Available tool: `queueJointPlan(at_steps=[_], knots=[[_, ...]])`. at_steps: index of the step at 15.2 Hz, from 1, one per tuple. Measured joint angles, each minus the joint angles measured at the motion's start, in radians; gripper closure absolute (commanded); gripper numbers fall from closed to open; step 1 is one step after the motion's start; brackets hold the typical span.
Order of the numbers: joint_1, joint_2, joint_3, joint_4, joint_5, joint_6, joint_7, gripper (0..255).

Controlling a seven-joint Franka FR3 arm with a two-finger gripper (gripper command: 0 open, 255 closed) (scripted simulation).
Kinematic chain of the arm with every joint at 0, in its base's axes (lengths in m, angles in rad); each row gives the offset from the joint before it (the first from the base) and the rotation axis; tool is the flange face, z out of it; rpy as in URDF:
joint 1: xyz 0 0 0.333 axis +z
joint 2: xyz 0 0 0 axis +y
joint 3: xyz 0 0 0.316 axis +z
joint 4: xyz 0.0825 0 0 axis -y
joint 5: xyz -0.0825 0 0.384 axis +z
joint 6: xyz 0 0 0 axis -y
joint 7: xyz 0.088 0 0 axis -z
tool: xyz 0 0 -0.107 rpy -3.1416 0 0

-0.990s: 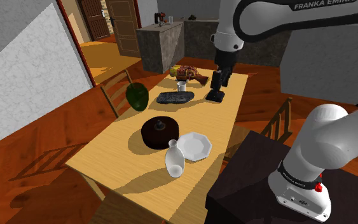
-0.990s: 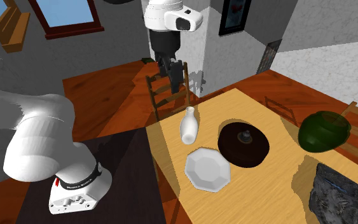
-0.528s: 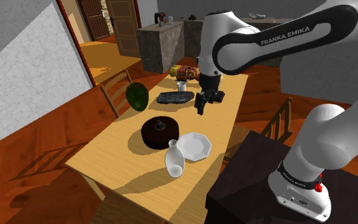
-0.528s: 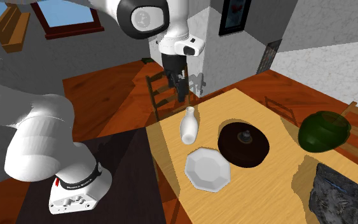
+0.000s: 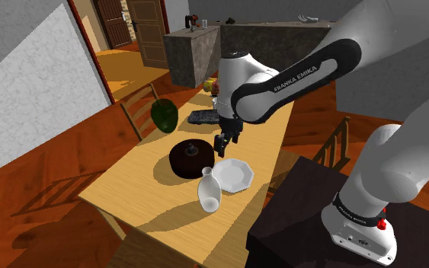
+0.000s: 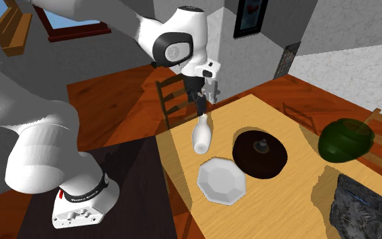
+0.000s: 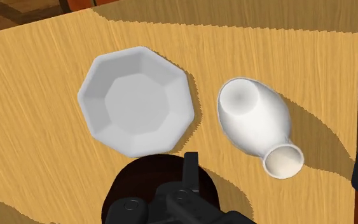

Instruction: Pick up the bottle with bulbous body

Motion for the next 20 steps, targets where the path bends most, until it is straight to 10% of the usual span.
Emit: queueJointPlan(at_steps=[17,18,20], knots=[[0.021,0.487,0.052,0.121,-0.251,0.355,0.297,0],[0.022,0.490,0.051,0.118,-0.255,0.361,0.300,255],[0.023,0.493,0.050,0.117,-0.257,0.365,0.302,255]])
